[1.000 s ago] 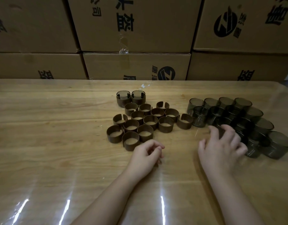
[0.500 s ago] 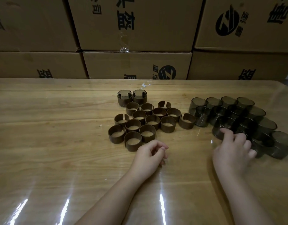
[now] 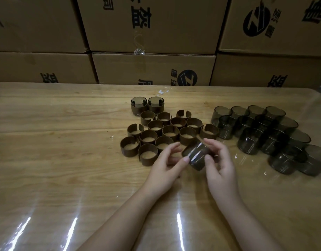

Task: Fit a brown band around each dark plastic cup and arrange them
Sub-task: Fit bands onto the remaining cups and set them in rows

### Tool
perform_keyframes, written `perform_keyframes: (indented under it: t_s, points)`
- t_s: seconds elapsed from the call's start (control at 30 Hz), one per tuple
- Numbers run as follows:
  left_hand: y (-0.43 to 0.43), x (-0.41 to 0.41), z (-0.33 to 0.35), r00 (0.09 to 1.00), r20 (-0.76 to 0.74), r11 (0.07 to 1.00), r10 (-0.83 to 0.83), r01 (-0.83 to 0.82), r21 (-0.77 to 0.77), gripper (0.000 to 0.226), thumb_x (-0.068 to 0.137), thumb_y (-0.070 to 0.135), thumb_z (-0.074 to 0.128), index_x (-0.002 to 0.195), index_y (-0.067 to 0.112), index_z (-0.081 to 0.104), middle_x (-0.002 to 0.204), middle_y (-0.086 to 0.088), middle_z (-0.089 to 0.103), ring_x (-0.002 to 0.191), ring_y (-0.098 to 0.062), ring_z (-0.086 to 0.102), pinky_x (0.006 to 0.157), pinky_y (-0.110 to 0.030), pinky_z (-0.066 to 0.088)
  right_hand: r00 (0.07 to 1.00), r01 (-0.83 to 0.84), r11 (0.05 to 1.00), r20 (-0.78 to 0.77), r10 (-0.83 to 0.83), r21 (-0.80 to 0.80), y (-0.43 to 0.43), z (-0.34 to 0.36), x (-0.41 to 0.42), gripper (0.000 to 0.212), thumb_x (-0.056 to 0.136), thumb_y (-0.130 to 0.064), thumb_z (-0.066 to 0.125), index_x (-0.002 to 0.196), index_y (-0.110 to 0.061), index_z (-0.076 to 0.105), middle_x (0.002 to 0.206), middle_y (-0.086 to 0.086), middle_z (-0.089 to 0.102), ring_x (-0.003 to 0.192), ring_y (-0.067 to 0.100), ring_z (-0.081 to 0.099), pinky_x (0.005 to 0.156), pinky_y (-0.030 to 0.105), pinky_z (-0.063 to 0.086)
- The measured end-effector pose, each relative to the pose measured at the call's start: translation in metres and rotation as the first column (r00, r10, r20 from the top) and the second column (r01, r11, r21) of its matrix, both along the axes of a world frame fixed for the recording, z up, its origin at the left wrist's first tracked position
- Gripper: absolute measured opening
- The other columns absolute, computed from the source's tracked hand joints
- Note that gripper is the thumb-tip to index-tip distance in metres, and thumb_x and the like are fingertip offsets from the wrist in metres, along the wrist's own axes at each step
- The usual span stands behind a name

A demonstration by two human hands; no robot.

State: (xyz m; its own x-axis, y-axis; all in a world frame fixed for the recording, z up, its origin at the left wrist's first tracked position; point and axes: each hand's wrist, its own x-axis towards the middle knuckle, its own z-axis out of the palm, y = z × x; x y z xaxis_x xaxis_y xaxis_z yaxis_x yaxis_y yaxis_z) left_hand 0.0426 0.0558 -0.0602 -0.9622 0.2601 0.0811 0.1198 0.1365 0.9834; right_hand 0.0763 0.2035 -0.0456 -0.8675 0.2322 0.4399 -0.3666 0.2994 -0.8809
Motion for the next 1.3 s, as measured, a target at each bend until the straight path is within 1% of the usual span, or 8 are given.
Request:
perform_keyframes:
  t_s: [0.07, 0.2, 0.43, 0.57, 0.73, 0.97, 1.13, 1.3]
  points:
    - [0.000, -0.001, -0.001, 1.000, -0.005, 1.000, -0.030, 0.030, -0.004, 0.061, 0.080, 0.038, 0.074, 0.133, 0.032, 0.047, 0.126, 0.012, 0.055, 0.110, -0.003, 0.059, 0.090, -0.030, 0.055, 0.997, -0.064, 0.981, 0.039, 0.073, -0.182, -0.005, -0.003, -0.003, 0.052, 0.091, 0.008, 0.053, 0.110, -0.041, 0.057, 0.108, -0.008, 0.063, 0.102, 0.001, 0.060, 0.080, 0.014, 0.049]
    - [0.000, -0.003, 0.000, 0.999, 0.043, 0.993, 0.015, -0.020, 0.118, 0.064, 0.064, 0.029, 0.081, 0.122, 0.029, 0.053, 0.123, 0.003, 0.061, 0.108, -0.014, 0.064, 0.093, -0.041, 0.054, 0.996, -0.083, 0.953, 0.016, 0.091, -0.291, -0.004, -0.006, -0.011, 0.051, 0.088, 0.010, 0.058, 0.113, -0.034, 0.056, 0.111, -0.014, 0.066, 0.112, 0.004, 0.060, 0.089, 0.016, 0.048]
    - [-0.011, -0.010, 0.002, 0.974, 0.226, 0.899, -0.026, -0.076, 0.431, 0.071, 0.067, 0.040, 0.079, 0.125, 0.010, 0.048, 0.103, -0.005, 0.074, 0.096, -0.020, 0.071, 0.075, -0.025, 0.057, 0.976, -0.152, 0.933, 0.099, 0.193, -0.326, 0.001, -0.012, -0.019, 0.046, 0.091, -0.001, 0.059, 0.123, -0.032, 0.051, 0.125, -0.013, 0.059, 0.108, -0.004, 0.061, 0.083, 0.010, 0.048]
    - [-0.014, -0.013, 0.002, 0.957, 0.255, 0.854, -0.136, -0.017, 0.520, 0.070, 0.074, 0.049, 0.068, 0.126, 0.006, 0.048, 0.114, -0.017, 0.069, 0.103, -0.028, 0.069, 0.079, -0.028, 0.055, 0.954, -0.238, 0.926, 0.106, 0.279, -0.293, -0.001, -0.013, -0.019, 0.045, 0.091, -0.003, 0.059, 0.126, -0.031, 0.052, 0.127, -0.012, 0.058, 0.111, -0.004, 0.060, 0.084, 0.011, 0.048]
    - [-0.015, -0.020, -0.001, 0.928, 0.284, 0.847, -0.240, 0.058, 0.528, 0.067, 0.078, 0.064, 0.056, 0.126, 0.017, 0.057, 0.116, -0.021, 0.068, 0.101, -0.029, 0.069, 0.085, -0.032, 0.055, 0.945, -0.273, 0.915, 0.093, 0.313, -0.298, -0.002, -0.015, -0.021, 0.048, 0.092, 0.000, 0.057, 0.131, -0.026, 0.049, 0.130, -0.010, 0.057, 0.115, -0.002, 0.058, 0.088, 0.014, 0.048]
    - [-0.016, -0.023, -0.001, 0.921, 0.295, 0.856, -0.255, 0.074, 0.511, 0.071, 0.076, 0.071, 0.049, 0.116, 0.014, 0.065, 0.097, -0.017, 0.073, 0.080, -0.023, 0.072, 0.076, -0.027, 0.055, 0.933, -0.310, 0.925, 0.115, 0.340, -0.219, -0.001, -0.021, -0.023, 0.042, 0.090, -0.015, 0.061, 0.124, -0.038, 0.054, 0.122, -0.028, 0.062, 0.118, -0.003, 0.056, 0.089, 0.011, 0.046]
    - [-0.015, -0.020, 0.000, 0.938, 0.277, 0.847, -0.208, 0.031, 0.531, 0.056, 0.082, 0.064, 0.052, 0.117, 0.023, 0.069, 0.115, -0.019, 0.069, 0.099, -0.027, 0.070, 0.084, -0.031, 0.055, 0.927, -0.325, 0.921, 0.121, 0.355, -0.214, -0.002, -0.022, -0.022, 0.048, 0.082, -0.033, 0.062, 0.128, -0.042, 0.051, 0.129, -0.017, 0.061, 0.123, 0.001, 0.053, 0.097, 0.020, 0.047]
    - [-0.013, -0.018, 0.001, 0.959, 0.254, 0.852, -0.129, -0.024, 0.523, 0.062, 0.081, 0.062, 0.056, 0.126, 0.020, 0.062, 0.118, -0.018, 0.068, 0.107, -0.029, 0.067, 0.085, -0.027, 0.054, 0.934, -0.316, 0.926, 0.106, 0.342, -0.205, -0.002, -0.022, -0.023, 0.044, 0.092, -0.017, 0.057, 0.132, -0.034, 0.049, 0.132, -0.015, 0.058, 0.125, 0.000, 0.051, 0.102, 0.018, 0.042]
